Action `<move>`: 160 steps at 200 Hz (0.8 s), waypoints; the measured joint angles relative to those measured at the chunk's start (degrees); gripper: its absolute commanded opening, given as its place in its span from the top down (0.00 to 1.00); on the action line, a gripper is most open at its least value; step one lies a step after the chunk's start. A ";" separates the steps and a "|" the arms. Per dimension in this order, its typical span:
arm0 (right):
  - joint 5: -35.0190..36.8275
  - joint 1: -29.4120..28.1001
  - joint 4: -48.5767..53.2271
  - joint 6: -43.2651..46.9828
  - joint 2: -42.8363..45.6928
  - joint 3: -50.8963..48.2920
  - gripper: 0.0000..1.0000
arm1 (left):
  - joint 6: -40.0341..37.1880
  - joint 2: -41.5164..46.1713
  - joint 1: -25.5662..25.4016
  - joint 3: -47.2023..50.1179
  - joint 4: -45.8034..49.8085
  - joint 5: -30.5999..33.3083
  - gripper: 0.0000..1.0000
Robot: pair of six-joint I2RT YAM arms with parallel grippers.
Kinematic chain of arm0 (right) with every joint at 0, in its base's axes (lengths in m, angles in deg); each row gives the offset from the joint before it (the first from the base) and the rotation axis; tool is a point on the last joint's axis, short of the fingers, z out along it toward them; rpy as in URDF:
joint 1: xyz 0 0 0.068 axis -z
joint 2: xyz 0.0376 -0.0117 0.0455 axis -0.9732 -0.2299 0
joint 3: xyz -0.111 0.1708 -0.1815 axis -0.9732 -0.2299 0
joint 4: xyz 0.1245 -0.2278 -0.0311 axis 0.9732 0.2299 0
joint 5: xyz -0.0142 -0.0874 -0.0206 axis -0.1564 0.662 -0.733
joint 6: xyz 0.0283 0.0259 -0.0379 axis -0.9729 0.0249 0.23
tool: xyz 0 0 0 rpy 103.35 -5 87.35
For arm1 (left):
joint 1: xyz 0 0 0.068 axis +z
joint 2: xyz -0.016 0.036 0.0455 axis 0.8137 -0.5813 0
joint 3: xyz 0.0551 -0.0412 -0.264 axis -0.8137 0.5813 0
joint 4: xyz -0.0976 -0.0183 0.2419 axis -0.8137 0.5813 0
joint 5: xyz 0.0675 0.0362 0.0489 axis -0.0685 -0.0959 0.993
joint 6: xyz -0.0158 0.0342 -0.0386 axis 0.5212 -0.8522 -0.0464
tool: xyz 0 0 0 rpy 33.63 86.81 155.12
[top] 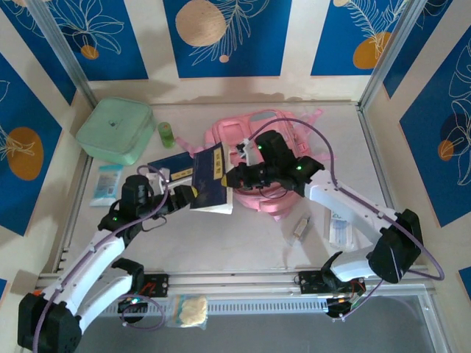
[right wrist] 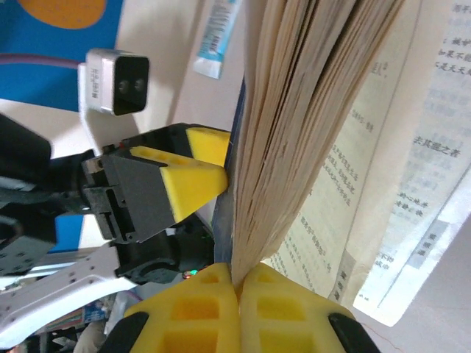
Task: Pack books, pencil case, and school supplies into a backpack
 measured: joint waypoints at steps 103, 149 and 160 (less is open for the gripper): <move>-15.26 9.79 -4.96 2.82 1.66 -3.02 1.00 | 11.78 -9.40 -1.92 -0.98 -29.31 -10.93 0.66; -16.41 12.41 -5.29 4.00 0.76 -4.20 0.83 | 14.80 -13.16 -4.66 -2.93 -35.21 -10.32 0.95; -16.31 12.85 -5.35 4.61 0.72 -4.33 0.69 | 15.34 -13.99 -5.03 -3.34 -36.09 -10.27 1.00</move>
